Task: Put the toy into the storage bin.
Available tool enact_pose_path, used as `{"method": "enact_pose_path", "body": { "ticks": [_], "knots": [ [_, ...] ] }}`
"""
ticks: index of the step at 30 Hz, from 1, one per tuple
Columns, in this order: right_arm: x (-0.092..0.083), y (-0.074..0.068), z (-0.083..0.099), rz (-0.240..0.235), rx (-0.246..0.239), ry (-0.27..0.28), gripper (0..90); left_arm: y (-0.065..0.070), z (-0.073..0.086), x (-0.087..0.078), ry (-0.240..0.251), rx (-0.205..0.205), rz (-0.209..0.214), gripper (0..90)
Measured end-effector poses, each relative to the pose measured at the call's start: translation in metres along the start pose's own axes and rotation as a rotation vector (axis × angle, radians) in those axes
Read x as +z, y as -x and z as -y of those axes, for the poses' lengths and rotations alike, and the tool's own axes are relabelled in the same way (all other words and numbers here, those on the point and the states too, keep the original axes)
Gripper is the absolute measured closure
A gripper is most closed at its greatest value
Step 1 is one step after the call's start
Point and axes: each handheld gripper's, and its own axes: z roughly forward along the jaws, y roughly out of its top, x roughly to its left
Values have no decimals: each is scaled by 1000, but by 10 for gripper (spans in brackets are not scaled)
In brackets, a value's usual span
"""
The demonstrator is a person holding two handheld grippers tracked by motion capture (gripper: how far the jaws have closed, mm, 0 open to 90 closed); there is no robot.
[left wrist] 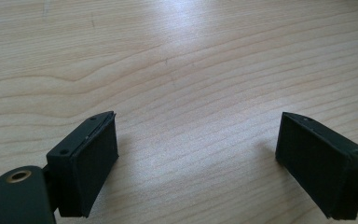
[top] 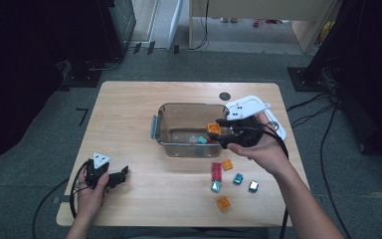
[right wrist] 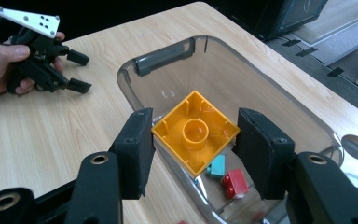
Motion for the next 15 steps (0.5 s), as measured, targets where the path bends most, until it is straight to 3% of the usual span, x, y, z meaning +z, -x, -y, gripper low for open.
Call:
{"method": "enact_pose_path", "body": {
  "ticks": [15],
  "knots": [
    [36,15,-19,-6,33,-24,481,0,0,0,1,0,0,128]
  ]
}}
